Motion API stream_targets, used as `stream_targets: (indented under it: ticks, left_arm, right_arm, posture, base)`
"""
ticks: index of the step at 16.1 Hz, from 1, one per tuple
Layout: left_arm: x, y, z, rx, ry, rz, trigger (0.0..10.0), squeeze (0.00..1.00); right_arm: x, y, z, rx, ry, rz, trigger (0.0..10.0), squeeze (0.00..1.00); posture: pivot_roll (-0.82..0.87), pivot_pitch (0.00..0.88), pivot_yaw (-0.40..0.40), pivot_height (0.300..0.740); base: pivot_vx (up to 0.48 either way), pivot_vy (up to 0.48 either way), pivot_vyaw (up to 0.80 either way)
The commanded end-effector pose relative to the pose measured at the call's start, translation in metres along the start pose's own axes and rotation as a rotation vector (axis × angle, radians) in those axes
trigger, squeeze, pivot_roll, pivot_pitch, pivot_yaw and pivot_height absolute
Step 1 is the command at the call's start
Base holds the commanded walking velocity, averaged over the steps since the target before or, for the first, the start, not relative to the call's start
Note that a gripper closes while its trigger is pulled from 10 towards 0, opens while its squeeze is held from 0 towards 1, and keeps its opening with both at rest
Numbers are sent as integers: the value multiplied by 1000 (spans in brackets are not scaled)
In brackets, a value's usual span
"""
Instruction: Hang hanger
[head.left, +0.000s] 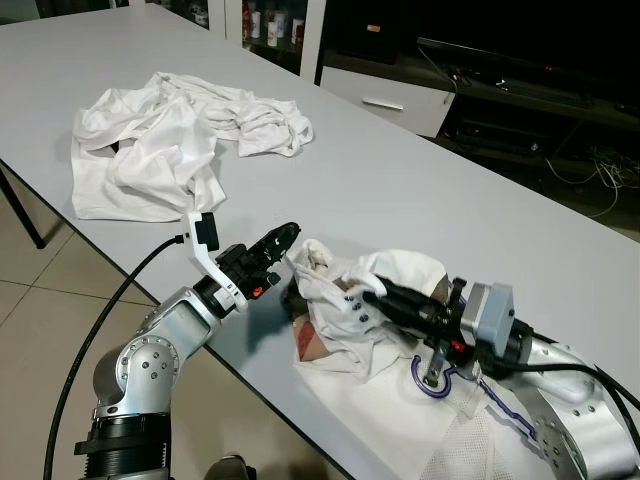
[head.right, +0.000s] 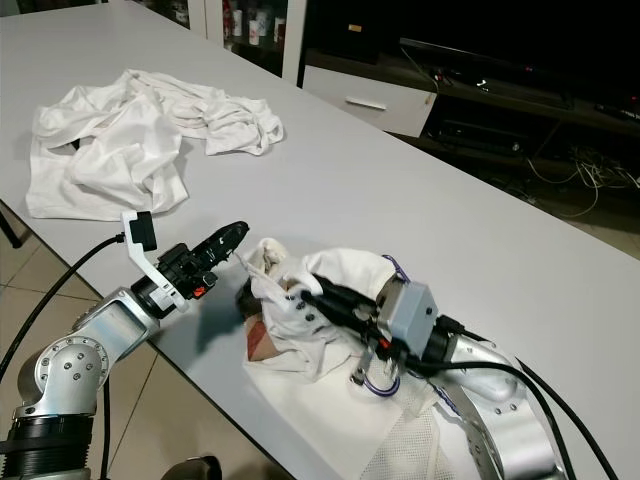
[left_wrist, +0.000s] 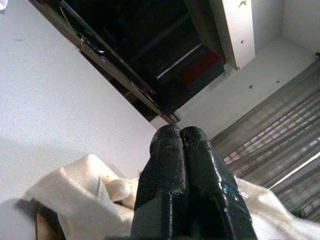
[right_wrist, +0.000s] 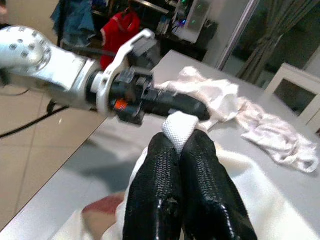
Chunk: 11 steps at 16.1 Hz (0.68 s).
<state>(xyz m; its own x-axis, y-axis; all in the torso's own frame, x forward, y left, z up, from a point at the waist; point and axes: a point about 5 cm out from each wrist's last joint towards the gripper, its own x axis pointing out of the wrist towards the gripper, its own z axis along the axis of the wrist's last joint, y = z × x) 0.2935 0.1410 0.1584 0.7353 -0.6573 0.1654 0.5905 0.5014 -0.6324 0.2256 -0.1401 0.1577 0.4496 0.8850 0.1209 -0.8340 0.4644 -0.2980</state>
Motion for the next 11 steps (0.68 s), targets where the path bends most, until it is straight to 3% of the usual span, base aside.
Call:
stream_targets:
  ticks: [1, 4, 7, 11]
  left_arm:
    - [1, -6, 3, 10, -1, -14, 10000, 0]
    - [-11, -11, -1, -35, 35, -25, 10000, 0]
    - [-24, -17, -28, -97, 159, -28, 10000, 0]
    - [-35, -12, -50, -76, 298, 10, 10000, 0]
  right_arm:
    - [-3, 2, -3, -3, 23, 21, 0, 0]
    - [-5, 0, -10, -11, 48, -18, 0, 0]
    - [-4, -2, -12, -37, 34, -71, 0, 0]
    - [3, -10, -5, -74, -17, -115, 0, 0]
  posture:
    - [49, 81, -96, 740]
    - [53, 81, -93, 740]
    - [58, 82, -92, 740]
    - [63, 79, -96, 740]
  base:
    - [0, 0, 0]
    - [0, 0, 0]
    - [0, 0, 0]
    - [0, 0, 0]
